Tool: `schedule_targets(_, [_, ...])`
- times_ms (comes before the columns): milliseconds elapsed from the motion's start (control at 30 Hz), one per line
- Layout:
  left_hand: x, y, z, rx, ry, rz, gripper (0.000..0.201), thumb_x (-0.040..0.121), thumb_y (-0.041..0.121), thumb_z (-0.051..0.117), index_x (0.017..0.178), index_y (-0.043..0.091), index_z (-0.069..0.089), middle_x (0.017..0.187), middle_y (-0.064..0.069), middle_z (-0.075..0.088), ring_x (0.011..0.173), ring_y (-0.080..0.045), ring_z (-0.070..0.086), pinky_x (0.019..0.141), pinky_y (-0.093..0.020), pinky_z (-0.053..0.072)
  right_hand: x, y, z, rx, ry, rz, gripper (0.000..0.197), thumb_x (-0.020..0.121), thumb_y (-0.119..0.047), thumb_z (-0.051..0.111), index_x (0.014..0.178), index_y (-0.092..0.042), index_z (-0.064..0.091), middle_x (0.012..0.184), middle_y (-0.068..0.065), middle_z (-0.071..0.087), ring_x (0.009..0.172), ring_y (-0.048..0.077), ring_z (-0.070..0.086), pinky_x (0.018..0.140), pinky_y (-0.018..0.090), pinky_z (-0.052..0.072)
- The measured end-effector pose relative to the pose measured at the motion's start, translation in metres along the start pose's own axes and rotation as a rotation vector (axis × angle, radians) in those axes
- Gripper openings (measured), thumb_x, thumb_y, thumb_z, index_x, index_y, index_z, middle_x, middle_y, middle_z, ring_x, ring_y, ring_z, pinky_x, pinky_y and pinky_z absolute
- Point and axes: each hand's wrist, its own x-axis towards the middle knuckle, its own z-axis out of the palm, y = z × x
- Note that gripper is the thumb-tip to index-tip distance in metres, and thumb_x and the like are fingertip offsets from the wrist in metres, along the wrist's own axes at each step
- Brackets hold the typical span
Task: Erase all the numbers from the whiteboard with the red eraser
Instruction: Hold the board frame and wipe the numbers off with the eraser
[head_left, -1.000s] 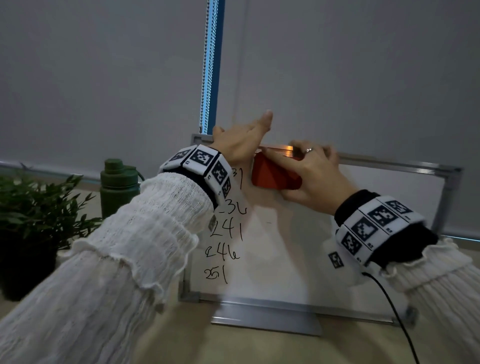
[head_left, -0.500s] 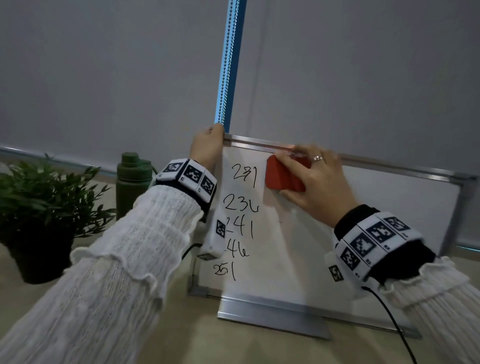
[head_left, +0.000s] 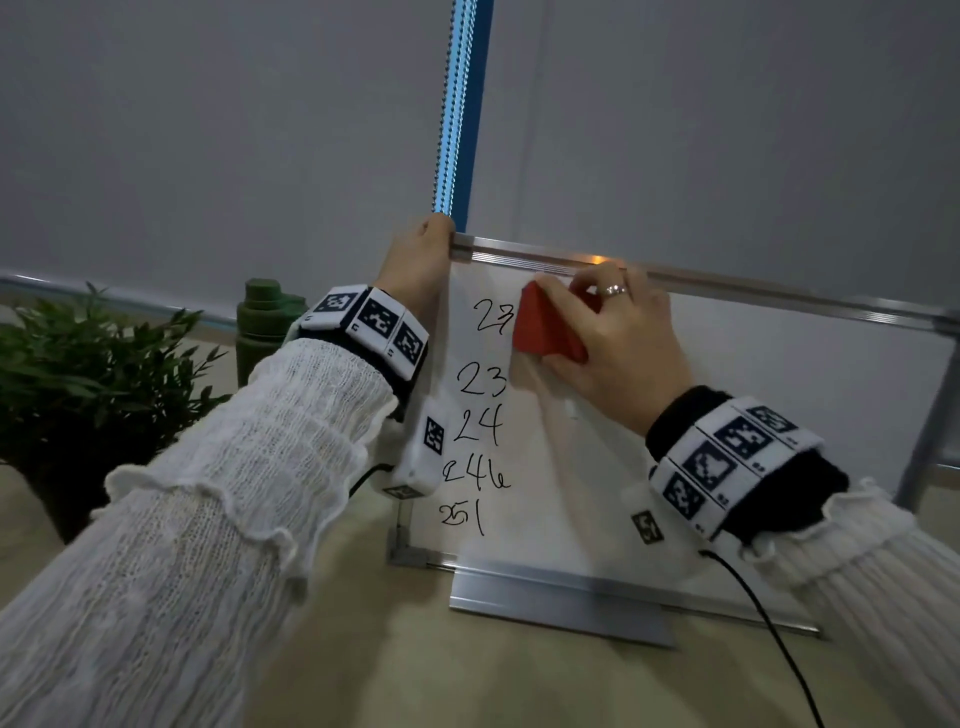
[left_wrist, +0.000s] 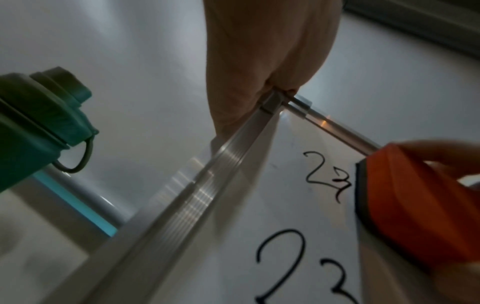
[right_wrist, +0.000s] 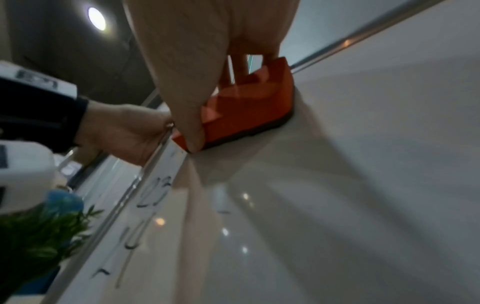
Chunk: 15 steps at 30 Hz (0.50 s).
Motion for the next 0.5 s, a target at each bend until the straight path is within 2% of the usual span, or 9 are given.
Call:
schedule_targets(100, [0.002, -0.001, 0.001, 0.03, 0.022, 0.018, 0.034, 0.094, 0.027, 0.028, 0.061, 0.021, 0.034, 0.066, 0.002, 0.034, 0.062, -0.01, 0.032, 0.056, -0.024, 0.027, -0.027, -0.015, 0.012, 0.004, 0.016, -0.015, 0.059, 0.066, -0.042, 0.052, 0.119, -0.016, 0.059, 0.096, 0.013, 0.061, 0.085, 0.025, 0.036, 0.066, 0.036, 0.04])
schedule_targets(200, [0.002, -0.001, 0.001, 0.021, 0.033, 0.032, 0.034, 0.094, 0.025, 0.03, 0.06, 0.021, 0.032, 0.065, 0.003, 0.032, 0.06, -0.009, 0.03, 0.054, -0.025, 0.025, -0.076, -0.031, 0.025, -0.044, -0.097, -0.278, 0.062, 0.059, -0.036, 0.068, 0.117, -0.019, 0.054, 0.094, 0.008, 0.064, 0.081, 0.024, 0.039, 0.065, 0.034, 0.035])
schedule_targets(267, [0.004, -0.002, 0.0, 0.024, 0.038, 0.039, 0.034, 0.093, 0.024, 0.03, 0.06, 0.02, 0.032, 0.065, 0.003, 0.033, 0.061, -0.009, 0.031, 0.055, -0.024, 0.025, -0.072, -0.027, 0.022, -0.061, -0.135, -0.326, 0.057, 0.063, -0.038, 0.059, 0.117, -0.02, 0.055, 0.094, 0.007, 0.065, 0.081, 0.025, 0.042, 0.064, 0.033, 0.037])
schedule_targets(333, [0.004, -0.002, -0.001, 0.011, 0.027, 0.04, 0.033, 0.093, 0.025, 0.03, 0.062, 0.02, 0.035, 0.068, 0.003, 0.036, 0.063, -0.009, 0.033, 0.056, -0.023, 0.027, -0.04, -0.021, 0.011, -0.037, -0.075, -0.189, 0.056, 0.067, -0.042, 0.049, 0.115, -0.018, 0.061, 0.094, 0.011, 0.065, 0.081, 0.029, 0.052, 0.064, 0.035, 0.04])
schedule_targets(367, [0.006, -0.002, -0.001, 0.013, 0.019, 0.031, 0.032, 0.094, 0.025, 0.029, 0.063, 0.02, 0.036, 0.068, 0.003, 0.037, 0.063, -0.008, 0.033, 0.057, -0.022, 0.028, -0.02, -0.017, 0.005, -0.018, -0.041, -0.089, 0.058, 0.066, -0.044, 0.049, 0.116, -0.017, 0.062, 0.095, 0.014, 0.064, 0.082, 0.033, 0.055, 0.066, 0.038, 0.041])
schedule_targets(433, [0.006, -0.002, 0.0, 0.015, 0.006, 0.013, 0.033, 0.094, 0.025, 0.027, 0.062, 0.021, 0.034, 0.067, 0.003, 0.034, 0.063, -0.009, 0.032, 0.059, -0.023, 0.027, 0.005, -0.011, -0.003, 0.018, -0.012, 0.053, 0.062, 0.063, -0.041, 0.061, 0.119, -0.014, 0.06, 0.099, 0.018, 0.06, 0.089, 0.039, 0.055, 0.068, 0.044, 0.042])
schedule_targets(500, [0.006, -0.002, 0.0, 0.01, 0.0, -0.006, 0.033, 0.093, 0.028, 0.028, 0.061, 0.021, 0.033, 0.068, 0.001, 0.035, 0.066, -0.012, 0.034, 0.063, -0.026, 0.029, 0.0, -0.016, 0.002, 0.017, 0.002, 0.081, 0.066, 0.059, -0.038, 0.07, 0.119, -0.014, 0.059, 0.098, 0.018, 0.06, 0.089, 0.036, 0.051, 0.066, 0.043, 0.042])
